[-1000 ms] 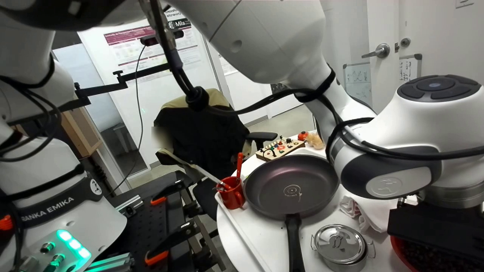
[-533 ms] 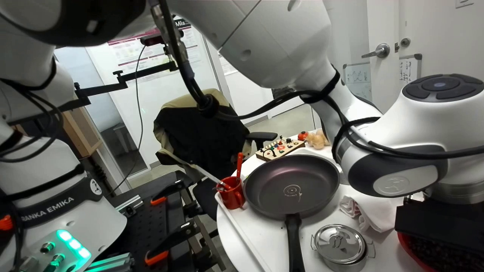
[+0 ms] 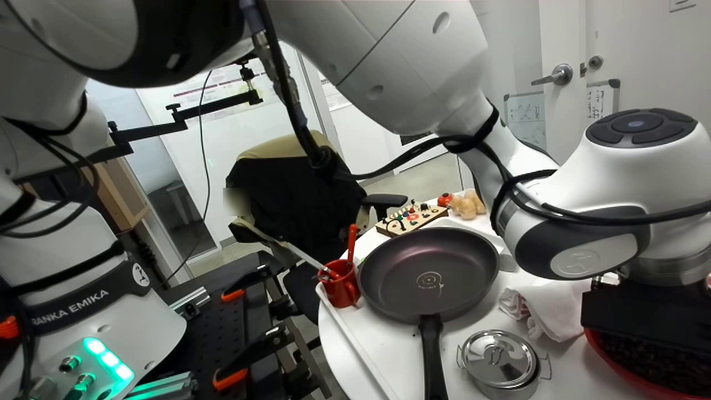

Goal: Move the red bowl backwards.

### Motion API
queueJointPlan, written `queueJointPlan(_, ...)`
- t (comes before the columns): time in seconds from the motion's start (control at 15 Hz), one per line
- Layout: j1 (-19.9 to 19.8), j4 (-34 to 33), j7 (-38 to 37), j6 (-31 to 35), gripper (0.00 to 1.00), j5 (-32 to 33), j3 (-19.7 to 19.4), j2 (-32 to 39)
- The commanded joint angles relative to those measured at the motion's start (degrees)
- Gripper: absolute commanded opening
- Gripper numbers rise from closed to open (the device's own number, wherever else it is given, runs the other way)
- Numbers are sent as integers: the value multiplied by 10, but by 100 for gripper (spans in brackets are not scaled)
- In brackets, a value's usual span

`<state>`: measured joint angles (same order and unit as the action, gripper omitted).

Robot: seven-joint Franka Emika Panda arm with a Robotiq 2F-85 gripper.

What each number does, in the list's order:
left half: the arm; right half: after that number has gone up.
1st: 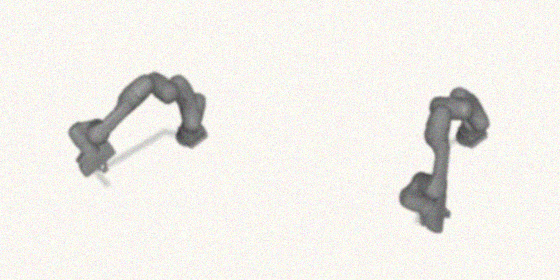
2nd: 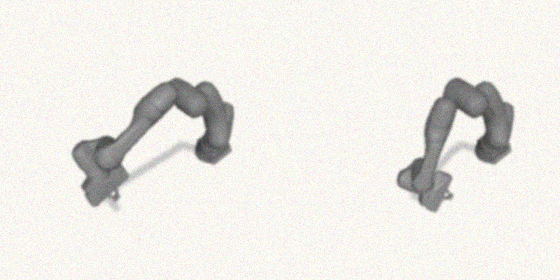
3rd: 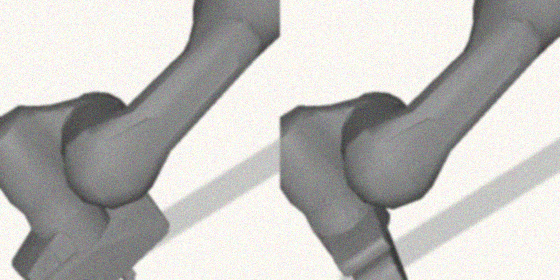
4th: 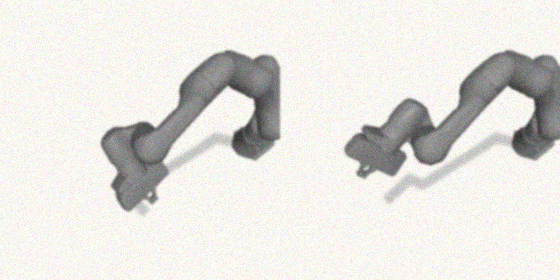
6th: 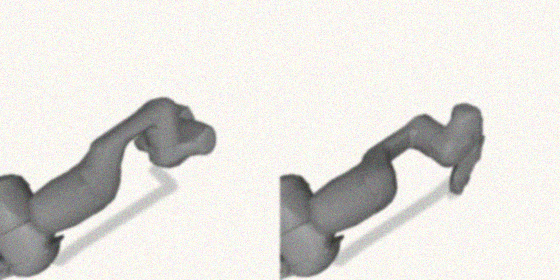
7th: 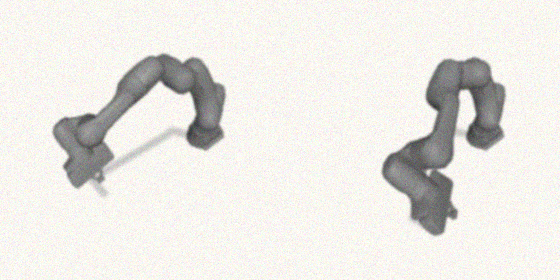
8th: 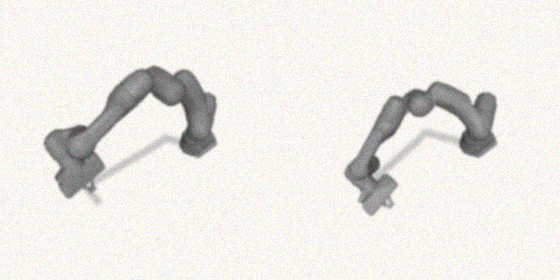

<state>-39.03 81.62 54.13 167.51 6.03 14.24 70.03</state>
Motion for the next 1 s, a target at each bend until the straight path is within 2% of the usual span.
queueJointPlan(0.0, 11, -39, 9, -9, 100, 1, 3, 22)
queueJointPlan(0.93, 34, -134, 7, -33, 100, -5, -6, 64)
